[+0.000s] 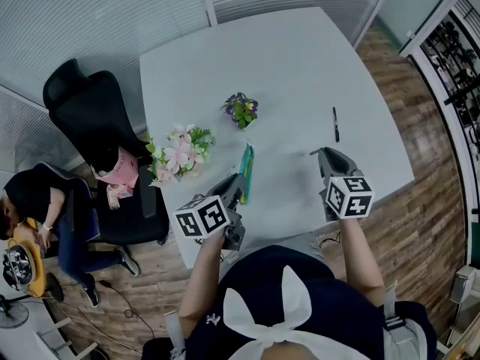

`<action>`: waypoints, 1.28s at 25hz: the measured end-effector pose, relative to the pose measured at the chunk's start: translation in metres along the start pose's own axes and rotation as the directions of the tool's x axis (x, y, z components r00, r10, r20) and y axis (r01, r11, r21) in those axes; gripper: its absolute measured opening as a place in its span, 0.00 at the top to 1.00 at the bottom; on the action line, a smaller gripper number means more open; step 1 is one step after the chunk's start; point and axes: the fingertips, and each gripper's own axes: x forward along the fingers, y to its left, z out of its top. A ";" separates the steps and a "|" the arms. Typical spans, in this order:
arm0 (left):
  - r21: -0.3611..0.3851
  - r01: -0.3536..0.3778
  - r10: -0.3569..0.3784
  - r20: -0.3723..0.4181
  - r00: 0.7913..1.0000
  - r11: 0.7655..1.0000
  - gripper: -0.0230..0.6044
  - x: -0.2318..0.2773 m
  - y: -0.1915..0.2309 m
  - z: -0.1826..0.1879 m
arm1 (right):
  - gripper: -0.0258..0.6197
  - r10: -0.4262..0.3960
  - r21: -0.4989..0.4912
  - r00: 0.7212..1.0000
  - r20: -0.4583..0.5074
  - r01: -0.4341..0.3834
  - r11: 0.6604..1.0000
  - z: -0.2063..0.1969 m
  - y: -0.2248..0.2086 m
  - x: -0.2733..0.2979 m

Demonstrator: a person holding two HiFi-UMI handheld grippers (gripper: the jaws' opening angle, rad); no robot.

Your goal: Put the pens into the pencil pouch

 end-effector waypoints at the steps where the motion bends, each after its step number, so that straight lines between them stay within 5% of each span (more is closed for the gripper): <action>1: 0.000 -0.001 0.001 -0.001 1.000 1.000 0.88 0.000 0.000 0.000 | 0.89 0.008 0.004 1.000 0.004 -0.008 1.000 0.004 0.002 -0.003; 32: -0.002 -0.016 0.016 0.000 1.000 1.000 0.88 -0.001 0.008 -0.004 | 0.90 0.318 0.051 0.934 0.162 -0.330 0.943 0.090 0.092 -0.056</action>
